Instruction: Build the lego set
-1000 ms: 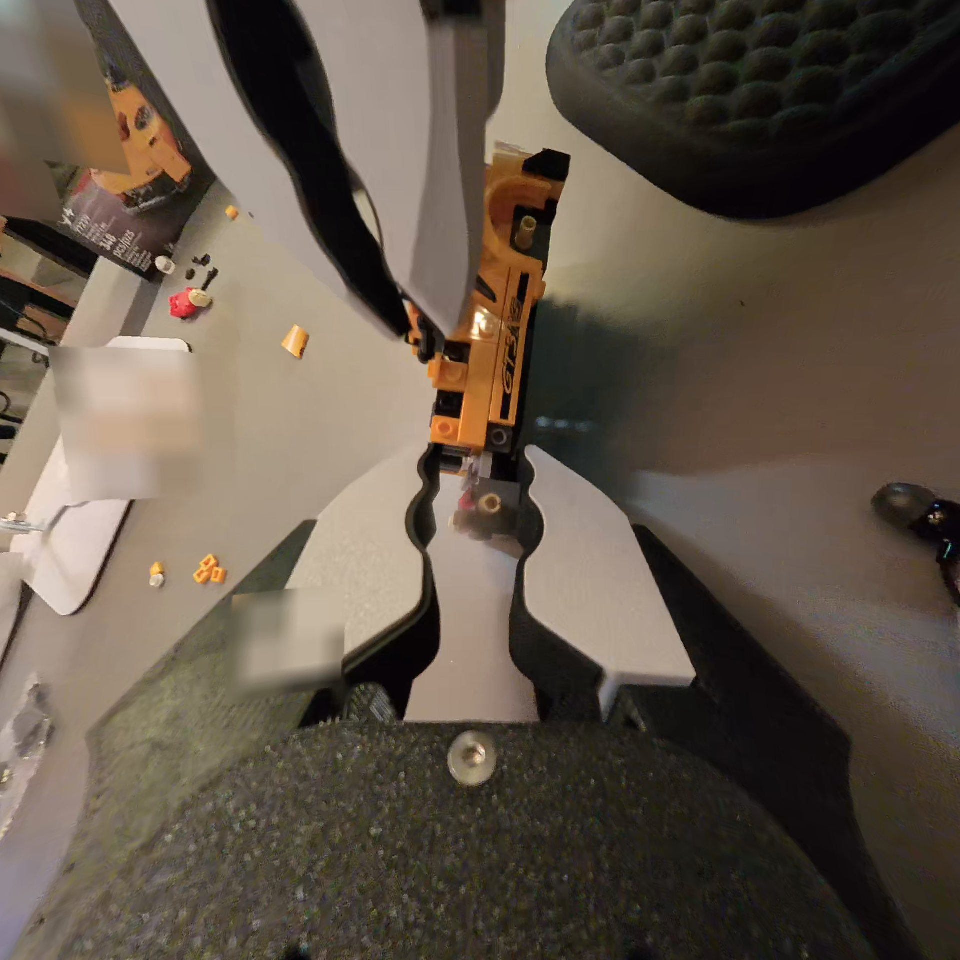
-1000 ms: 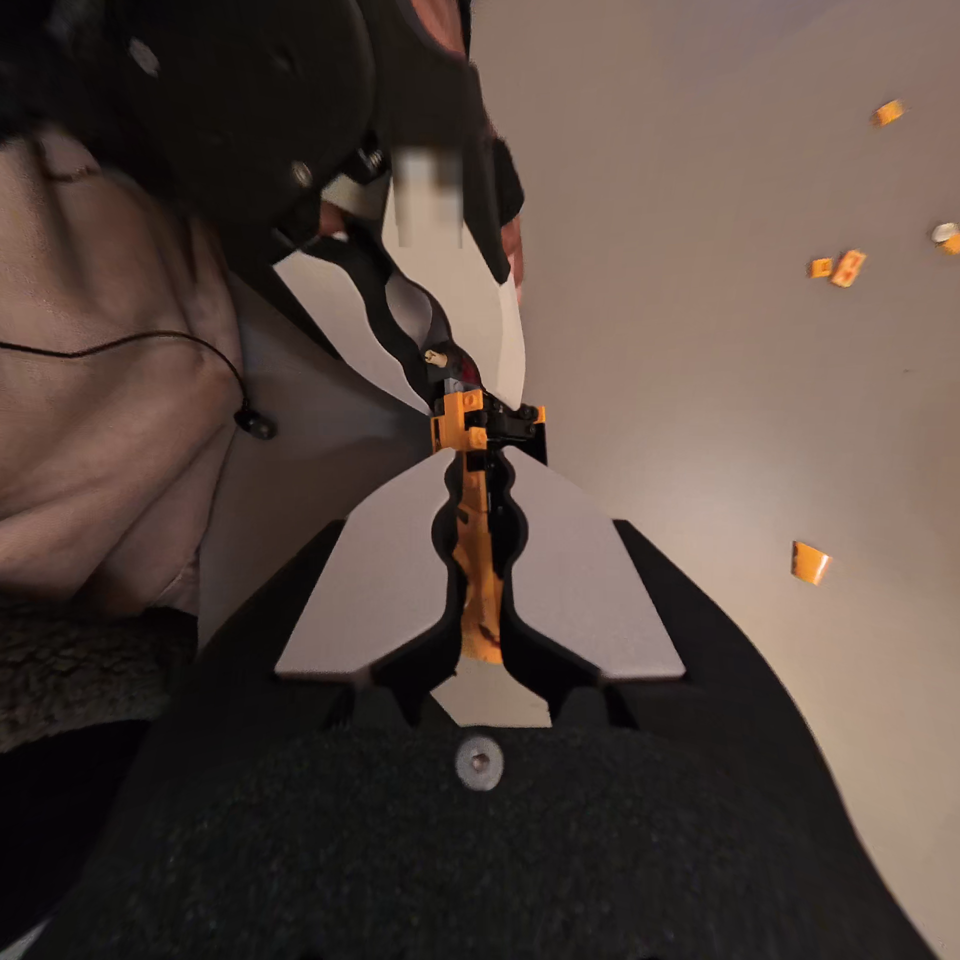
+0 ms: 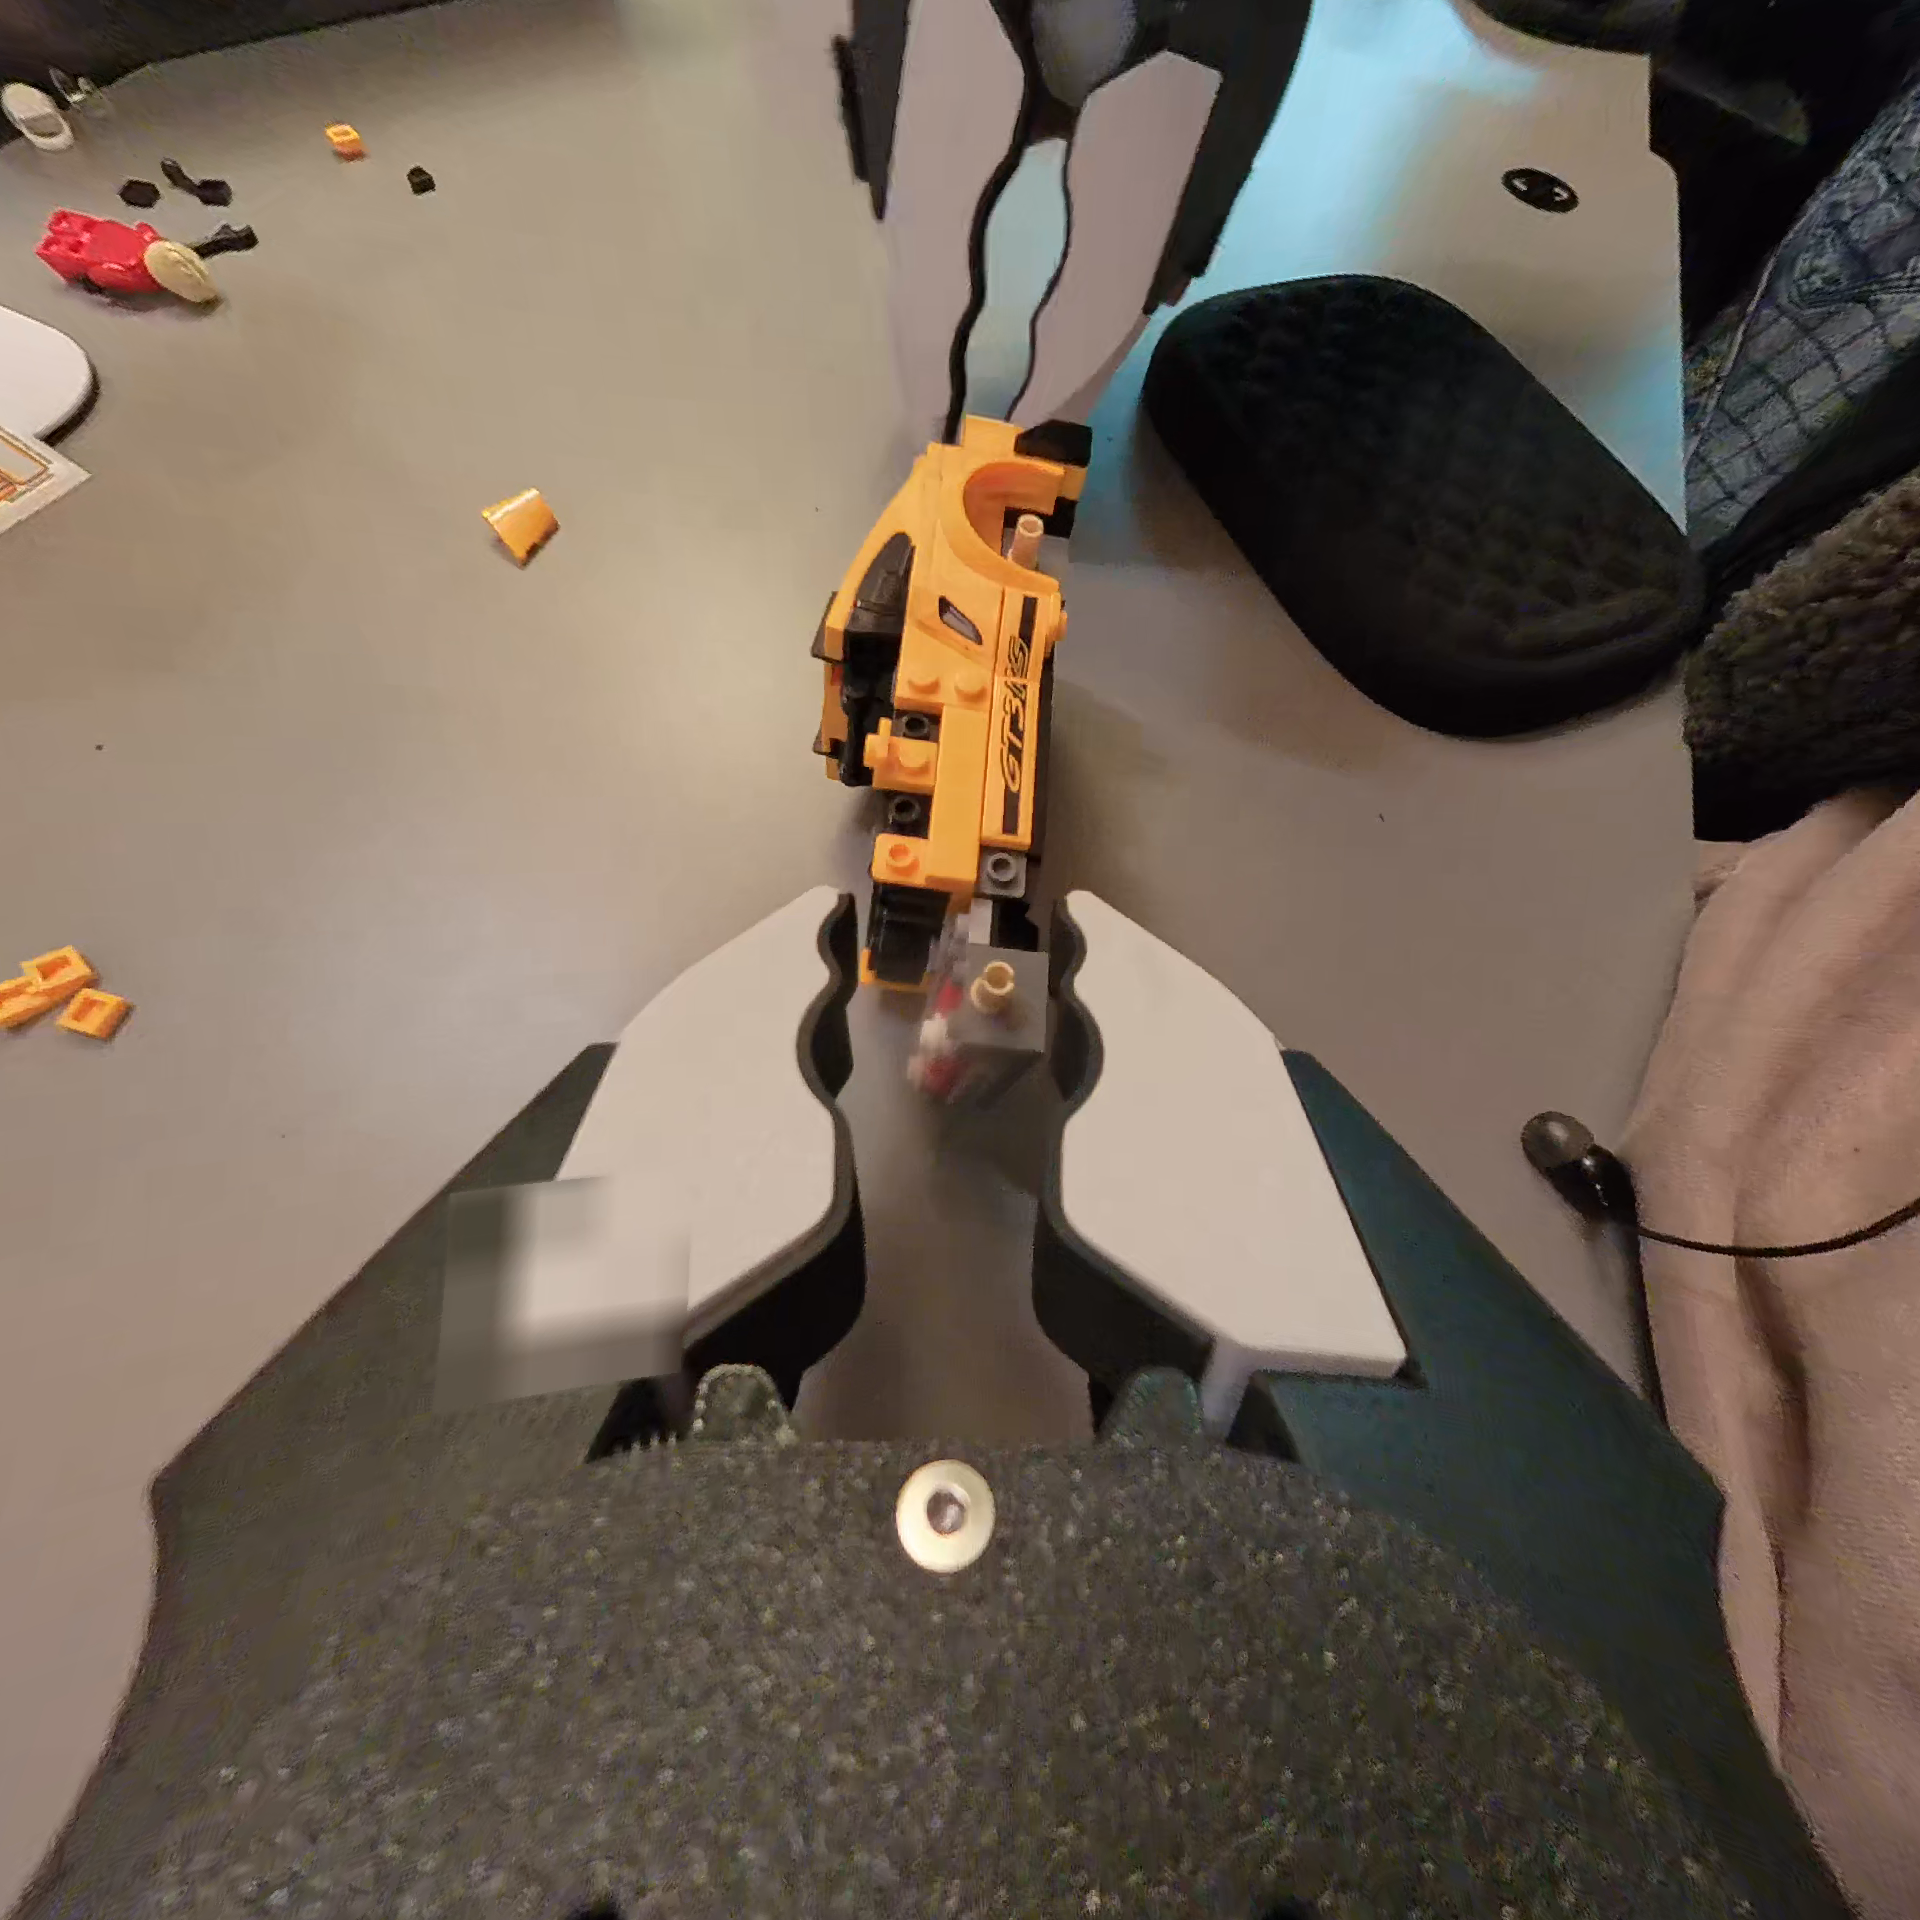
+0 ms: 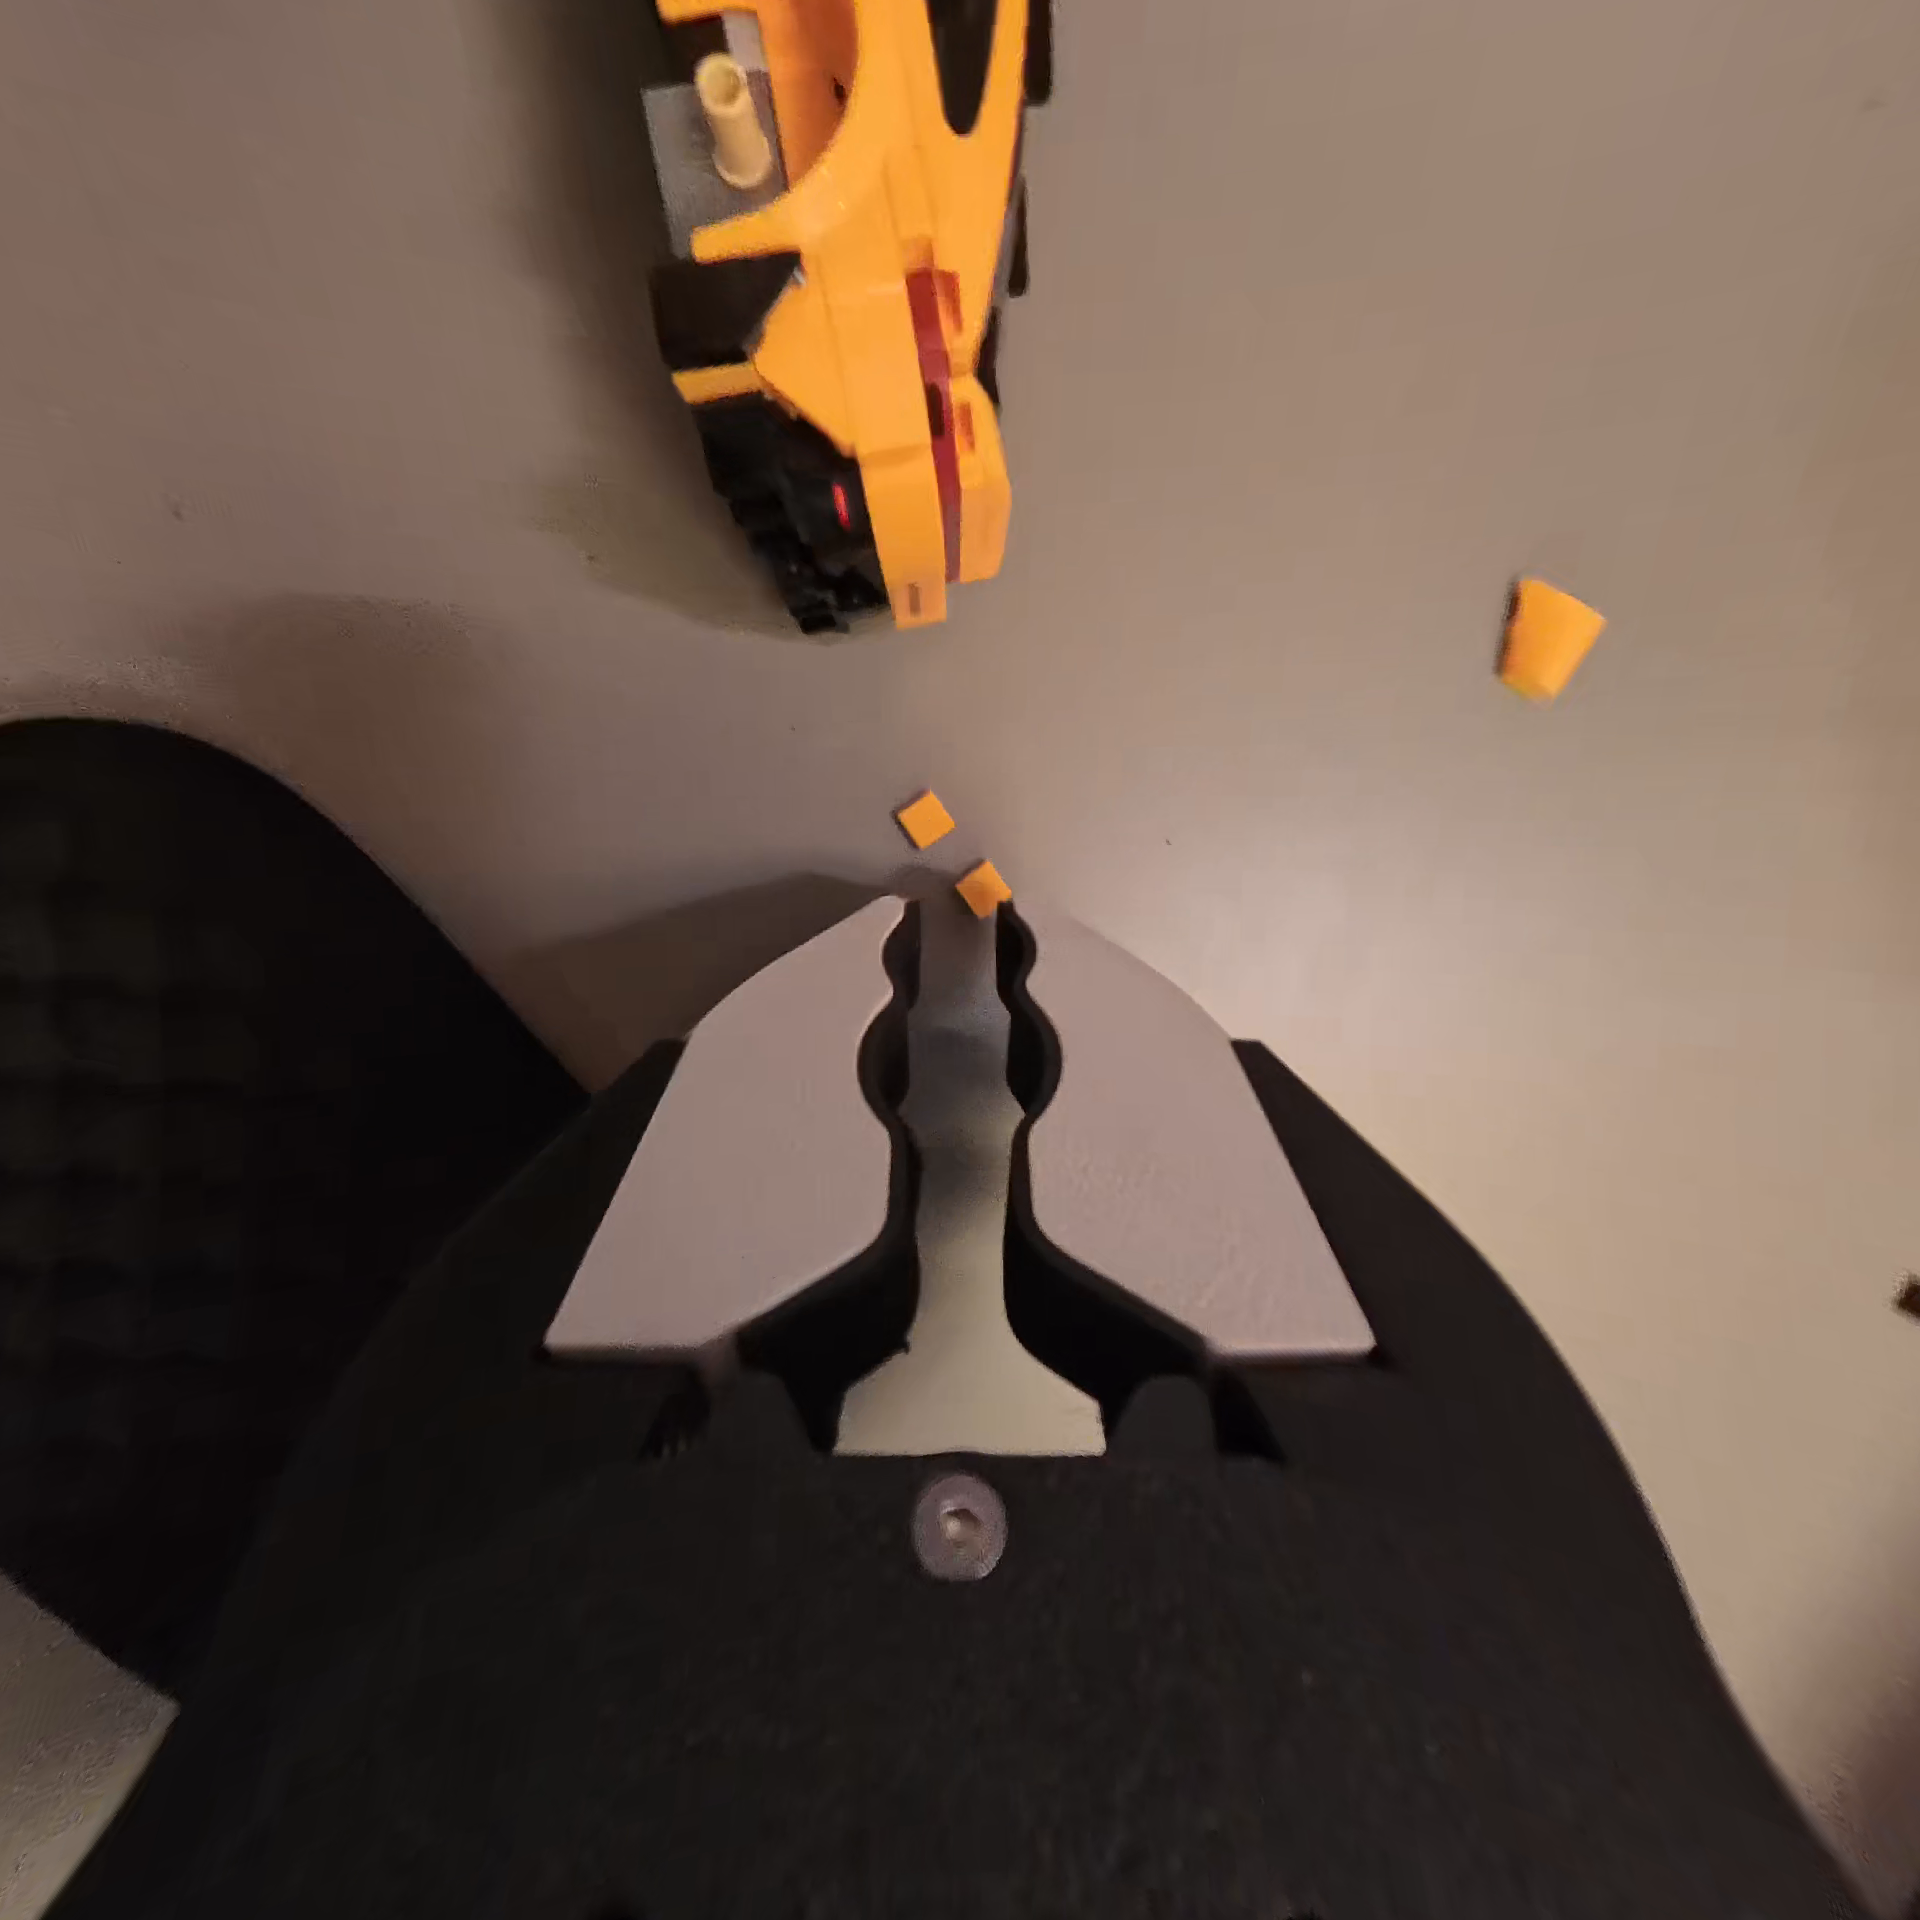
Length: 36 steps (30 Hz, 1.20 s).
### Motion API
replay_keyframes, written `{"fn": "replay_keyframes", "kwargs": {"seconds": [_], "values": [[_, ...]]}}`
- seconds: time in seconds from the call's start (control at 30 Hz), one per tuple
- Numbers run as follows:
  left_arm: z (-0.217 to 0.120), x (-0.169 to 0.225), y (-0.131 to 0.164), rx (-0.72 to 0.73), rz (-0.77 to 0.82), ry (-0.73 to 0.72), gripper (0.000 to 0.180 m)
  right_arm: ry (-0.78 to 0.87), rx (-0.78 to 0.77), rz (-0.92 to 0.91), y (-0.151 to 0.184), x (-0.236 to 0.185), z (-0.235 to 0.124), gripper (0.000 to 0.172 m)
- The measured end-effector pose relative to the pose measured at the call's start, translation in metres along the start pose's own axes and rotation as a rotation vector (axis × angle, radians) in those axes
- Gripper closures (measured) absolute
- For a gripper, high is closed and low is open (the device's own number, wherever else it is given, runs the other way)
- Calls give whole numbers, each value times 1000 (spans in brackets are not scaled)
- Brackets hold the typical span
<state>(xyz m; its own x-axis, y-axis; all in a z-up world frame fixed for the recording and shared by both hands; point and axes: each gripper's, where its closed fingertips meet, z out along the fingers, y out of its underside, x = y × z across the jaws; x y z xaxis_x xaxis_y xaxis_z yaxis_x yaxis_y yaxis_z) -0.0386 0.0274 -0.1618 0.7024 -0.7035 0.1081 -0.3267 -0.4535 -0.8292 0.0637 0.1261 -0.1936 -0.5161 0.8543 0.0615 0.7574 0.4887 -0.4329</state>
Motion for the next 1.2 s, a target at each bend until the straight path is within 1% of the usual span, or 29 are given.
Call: {"fn": "replay_keyframes", "kwargs": {"seconds": [0.07,0.23,0.4,0.53,0.6,0.77,0.87,0.9,1.0,1.17,1.2], "values": [[1,5,2,5,0,38,144,-27,-12,-46,-4,3,3,158],[2,6,3,19,10,67,142,-116,-78,-107,-1,4,10,157],[6,6,8,19,-7,93,144,-151,-72,-93,-1,6,11,161],[7,5,8,28,-17,100,145,-173,-56,-76,0,5,10,159],[7,5,8,30,-23,102,146,-169,-60,-84,1,6,10,156],[7,3,8,34,-38,106,147,-169,-49,-114,1,9,9,156],[6,3,8,34,-38,104,147,-190,-42,-134,1,9,10,159],[7,3,8,34,-36,102,147,-186,-46,-139,2,10,10,161],[6,3,8,34,-33,98,148,-172,-42,-148,2,10,10,163],[6,3,8,34,-21,87,148,-115,-45,-82,3,10,10,164],[6,3,8,34,-16,83,148,-94,-36,-70,-2,11,6,164]]}}
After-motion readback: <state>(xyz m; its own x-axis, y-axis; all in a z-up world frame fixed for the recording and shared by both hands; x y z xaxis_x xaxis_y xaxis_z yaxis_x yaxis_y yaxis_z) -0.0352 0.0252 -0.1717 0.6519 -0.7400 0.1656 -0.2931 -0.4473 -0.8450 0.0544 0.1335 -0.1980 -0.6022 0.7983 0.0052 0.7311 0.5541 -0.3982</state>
